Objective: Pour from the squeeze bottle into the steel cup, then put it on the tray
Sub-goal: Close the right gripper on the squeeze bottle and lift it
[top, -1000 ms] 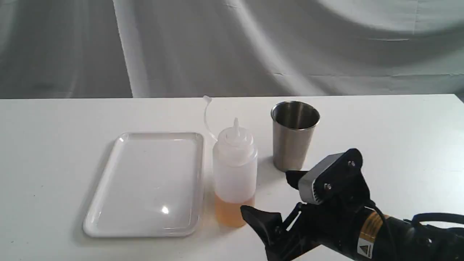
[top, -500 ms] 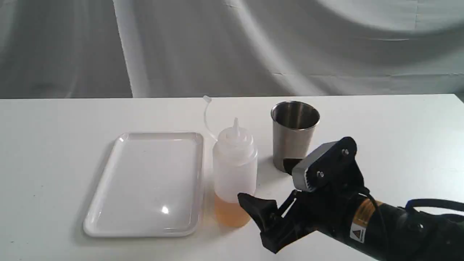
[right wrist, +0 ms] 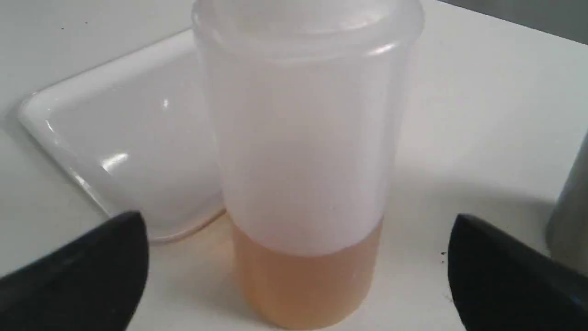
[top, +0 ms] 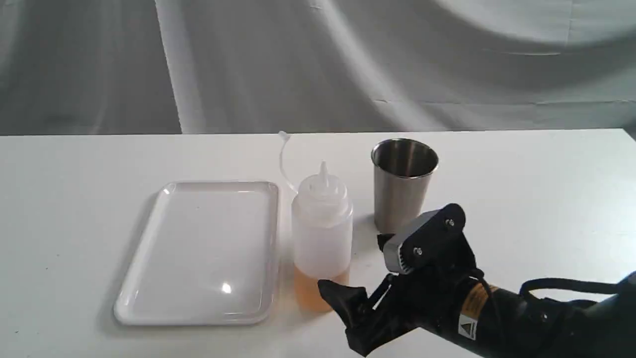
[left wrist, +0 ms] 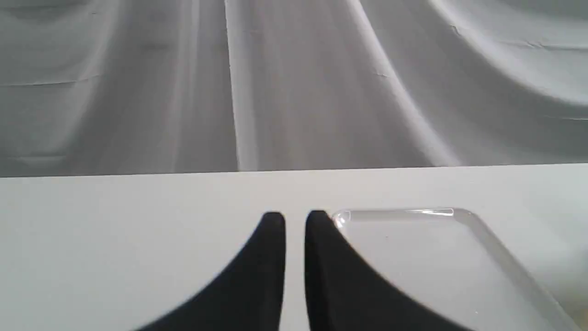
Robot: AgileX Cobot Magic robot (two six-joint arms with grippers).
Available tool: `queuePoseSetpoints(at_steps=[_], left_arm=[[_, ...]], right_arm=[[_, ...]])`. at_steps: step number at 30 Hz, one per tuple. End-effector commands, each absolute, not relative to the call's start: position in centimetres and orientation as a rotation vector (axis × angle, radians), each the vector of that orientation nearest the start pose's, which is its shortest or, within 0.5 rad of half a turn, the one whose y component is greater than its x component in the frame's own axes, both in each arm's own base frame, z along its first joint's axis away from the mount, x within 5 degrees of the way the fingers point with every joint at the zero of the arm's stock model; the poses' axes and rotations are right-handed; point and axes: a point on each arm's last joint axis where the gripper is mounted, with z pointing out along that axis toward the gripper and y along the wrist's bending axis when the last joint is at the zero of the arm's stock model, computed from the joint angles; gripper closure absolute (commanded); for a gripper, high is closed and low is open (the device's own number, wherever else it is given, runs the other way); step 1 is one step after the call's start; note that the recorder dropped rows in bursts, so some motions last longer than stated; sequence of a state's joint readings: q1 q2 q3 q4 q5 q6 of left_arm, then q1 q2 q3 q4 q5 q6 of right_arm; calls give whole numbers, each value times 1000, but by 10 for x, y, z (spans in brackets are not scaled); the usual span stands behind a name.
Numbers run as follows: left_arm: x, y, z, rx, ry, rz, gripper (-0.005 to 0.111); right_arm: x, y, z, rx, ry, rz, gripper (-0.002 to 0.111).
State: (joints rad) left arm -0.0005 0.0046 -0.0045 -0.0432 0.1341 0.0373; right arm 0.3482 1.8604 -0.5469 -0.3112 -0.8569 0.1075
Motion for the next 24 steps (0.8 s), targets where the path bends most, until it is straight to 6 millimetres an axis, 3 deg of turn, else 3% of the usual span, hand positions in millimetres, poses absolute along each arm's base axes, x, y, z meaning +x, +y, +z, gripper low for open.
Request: queuePoseSetpoints(at_steps=[1, 9, 24], left_arm=[[56, -1, 201, -5, 1616, -14, 98], [56, -1, 201, -5, 1616, -14, 98], [56, -1, 201, -6, 1616, -15, 98]], right_arm=[[288, 128, 118, -581, 1855, 399, 21], [312, 137, 115, -592, 1855, 394, 22], [334, 161, 105, -627, 1867, 439, 22]])
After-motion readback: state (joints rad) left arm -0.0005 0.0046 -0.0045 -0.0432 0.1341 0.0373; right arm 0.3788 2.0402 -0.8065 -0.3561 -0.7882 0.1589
